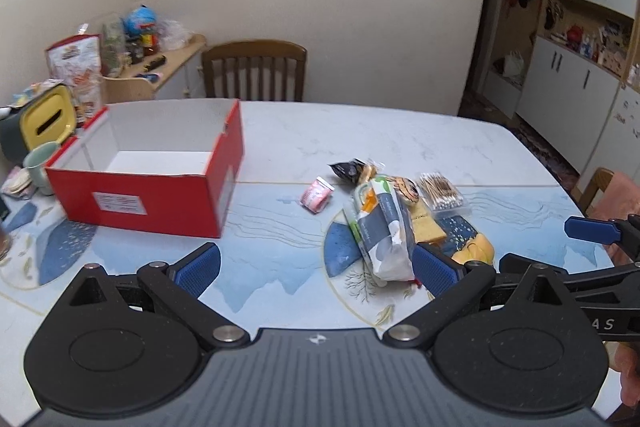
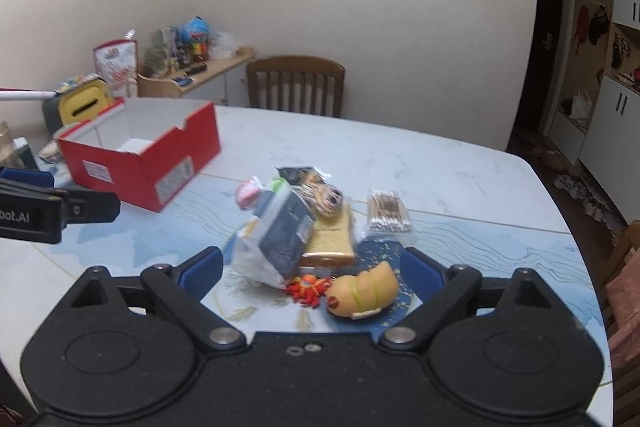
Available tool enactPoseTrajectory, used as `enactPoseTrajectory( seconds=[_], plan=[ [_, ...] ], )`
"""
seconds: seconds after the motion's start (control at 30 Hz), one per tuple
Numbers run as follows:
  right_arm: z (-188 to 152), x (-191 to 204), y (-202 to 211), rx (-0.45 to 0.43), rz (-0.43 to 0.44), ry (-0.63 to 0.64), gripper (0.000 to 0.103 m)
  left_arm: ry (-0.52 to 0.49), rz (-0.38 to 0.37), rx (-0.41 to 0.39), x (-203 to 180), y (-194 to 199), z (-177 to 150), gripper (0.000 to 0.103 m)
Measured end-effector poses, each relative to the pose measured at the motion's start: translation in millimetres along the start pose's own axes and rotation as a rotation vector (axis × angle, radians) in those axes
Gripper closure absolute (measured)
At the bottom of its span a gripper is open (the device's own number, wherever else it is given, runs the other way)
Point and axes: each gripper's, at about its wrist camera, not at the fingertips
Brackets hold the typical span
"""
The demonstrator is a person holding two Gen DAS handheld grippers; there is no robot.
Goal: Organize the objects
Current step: 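Grasp the tissue pack with the left tool while the right tool grasps the yellow squishy toy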
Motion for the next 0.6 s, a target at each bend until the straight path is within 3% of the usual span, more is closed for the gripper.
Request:
enactPoseTrajectory(
  seconds=[0.33, 0.6],
  plan=[
    [-13.3, -27.7, -59.1, 0.125, -0.069, -0.035, 0.016, -0.106, -0.099, 0.06, -28.5, -66.9, 16.7, 0.001],
    [-20.6, -46.8, -97.1, 0.194, -0.064, -0.035, 0.016, -0.159, -0.133, 0.156, -54.4, -128.7, 23.7, 0.001]
  ],
)
Point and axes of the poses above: each gripper's, at about its wrist camera, not at the fingertips, and y roughly against the way its jaws point, x to its left, z to its top, and after that the axes turned 3 degrees about z, right-handed
